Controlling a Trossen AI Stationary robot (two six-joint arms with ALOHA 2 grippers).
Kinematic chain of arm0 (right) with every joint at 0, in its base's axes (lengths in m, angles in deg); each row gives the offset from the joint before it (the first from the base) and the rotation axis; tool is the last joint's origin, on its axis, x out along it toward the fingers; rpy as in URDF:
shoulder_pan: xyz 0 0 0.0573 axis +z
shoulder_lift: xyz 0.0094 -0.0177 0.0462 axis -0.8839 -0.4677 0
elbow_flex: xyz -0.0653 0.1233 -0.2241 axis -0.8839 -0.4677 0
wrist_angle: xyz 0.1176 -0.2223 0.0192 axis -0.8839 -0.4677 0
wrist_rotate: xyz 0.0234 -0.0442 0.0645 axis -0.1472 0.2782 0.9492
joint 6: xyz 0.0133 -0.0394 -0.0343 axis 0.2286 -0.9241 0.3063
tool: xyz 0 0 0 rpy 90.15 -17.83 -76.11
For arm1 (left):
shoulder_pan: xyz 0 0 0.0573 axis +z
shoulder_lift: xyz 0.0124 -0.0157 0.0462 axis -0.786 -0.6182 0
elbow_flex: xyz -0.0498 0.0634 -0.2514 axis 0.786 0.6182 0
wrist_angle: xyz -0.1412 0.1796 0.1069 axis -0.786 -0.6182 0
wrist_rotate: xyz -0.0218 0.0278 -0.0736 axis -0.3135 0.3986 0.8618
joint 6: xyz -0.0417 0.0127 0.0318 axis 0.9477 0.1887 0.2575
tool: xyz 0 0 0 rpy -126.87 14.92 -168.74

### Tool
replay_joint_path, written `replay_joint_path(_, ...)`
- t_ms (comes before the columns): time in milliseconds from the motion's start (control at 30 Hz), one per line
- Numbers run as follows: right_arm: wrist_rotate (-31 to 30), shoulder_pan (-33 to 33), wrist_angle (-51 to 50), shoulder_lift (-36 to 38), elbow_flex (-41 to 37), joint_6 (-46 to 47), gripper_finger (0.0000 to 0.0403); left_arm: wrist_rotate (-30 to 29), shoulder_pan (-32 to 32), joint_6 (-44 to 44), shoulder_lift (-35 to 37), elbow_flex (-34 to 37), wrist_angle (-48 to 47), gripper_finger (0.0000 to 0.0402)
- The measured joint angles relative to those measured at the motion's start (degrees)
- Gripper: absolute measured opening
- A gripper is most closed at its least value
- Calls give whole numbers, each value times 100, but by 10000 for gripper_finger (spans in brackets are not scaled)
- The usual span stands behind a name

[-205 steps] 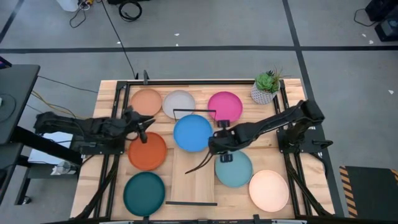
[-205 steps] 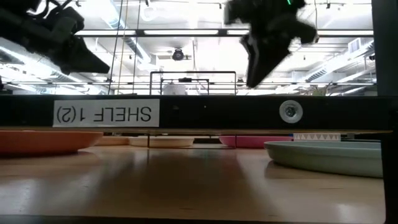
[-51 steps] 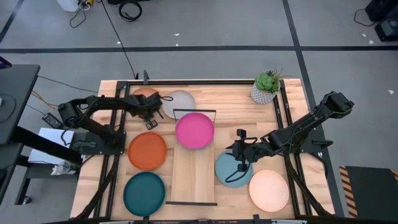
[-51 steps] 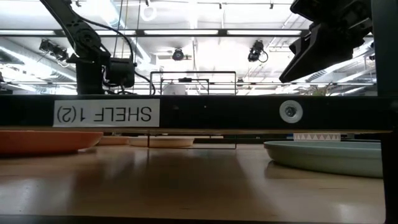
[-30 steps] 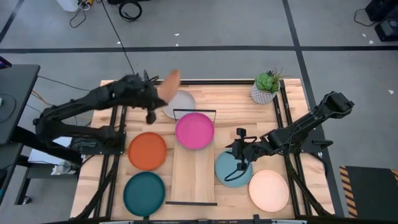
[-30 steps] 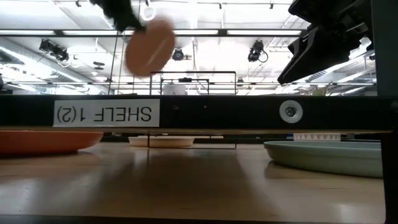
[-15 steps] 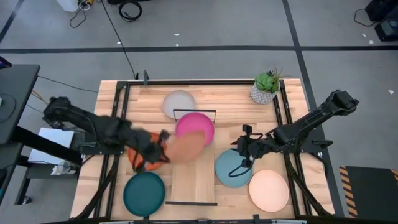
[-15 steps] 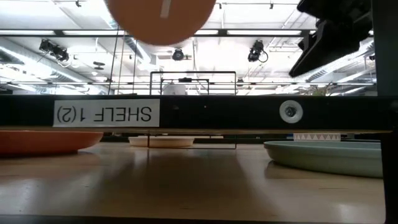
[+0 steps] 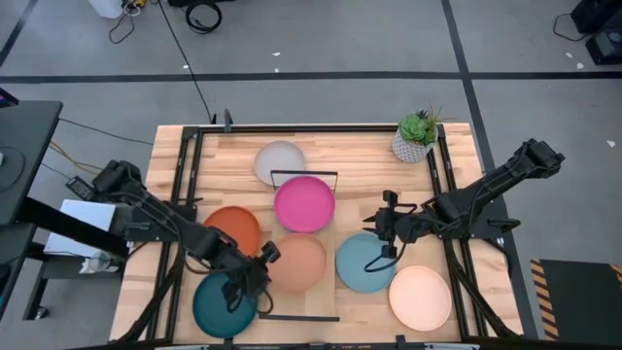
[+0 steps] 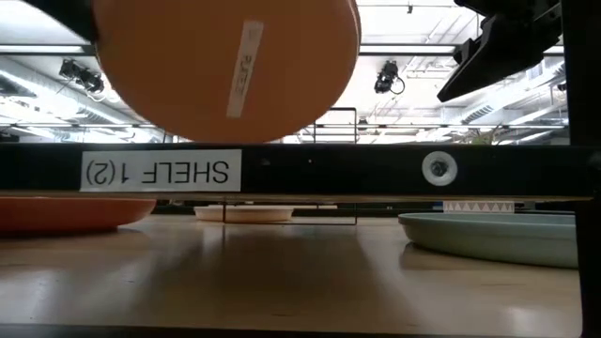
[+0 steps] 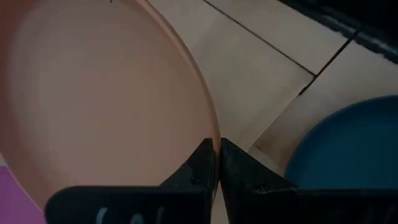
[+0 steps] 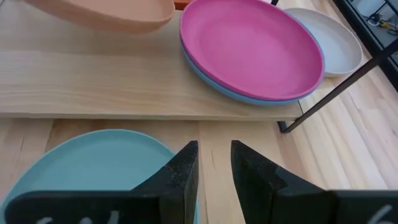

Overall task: Place and stack plates onto a shelf
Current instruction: Put the light brown plate on the shelf, then stack the orange plate on top of the pink plate on the shelf

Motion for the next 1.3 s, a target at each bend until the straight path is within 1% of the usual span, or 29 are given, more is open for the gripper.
replay_joint_path(333, 6, 0, 33, 0, 0, -2, 100, -11, -127, -13, -456, 0, 87, 25)
replay_joint_path(567, 21, 0, 71, 0, 0, 26, 100, -29, -342, -304, -798, -2, 351, 25)
replay_joint_path(700, 33, 0, 103, 0, 0, 28, 100, -266, -424, -214, -926, -2, 415, 28)
replay_joint_path(800, 35, 0, 130, 0, 0, 28, 100, -296, -440, -147, -927, -2, 528, 49)
replay_joint_path(933, 37, 0, 129, 0, 0, 28, 100, -405, -444, 31, -914, -2, 615, 95)
replay_joint_path(1033, 38, 0, 128, 0, 0, 28, 100, -405, -442, 307, -893, -2, 578, 124)
replay_joint_path(1133, 40, 0, 127, 0, 0, 29, 100, -447, -461, 667, -659, -3, 279, 139)
replay_joint_path(1233, 41, 2, 129, 0, -2, 33, 100, -602, -457, 1448, -284, -4, -281, 140)
replay_joint_path(1300, 41, 0, 128, 0, -2, 82, 100, -689, -444, 2241, -44, 40, -591, 135)
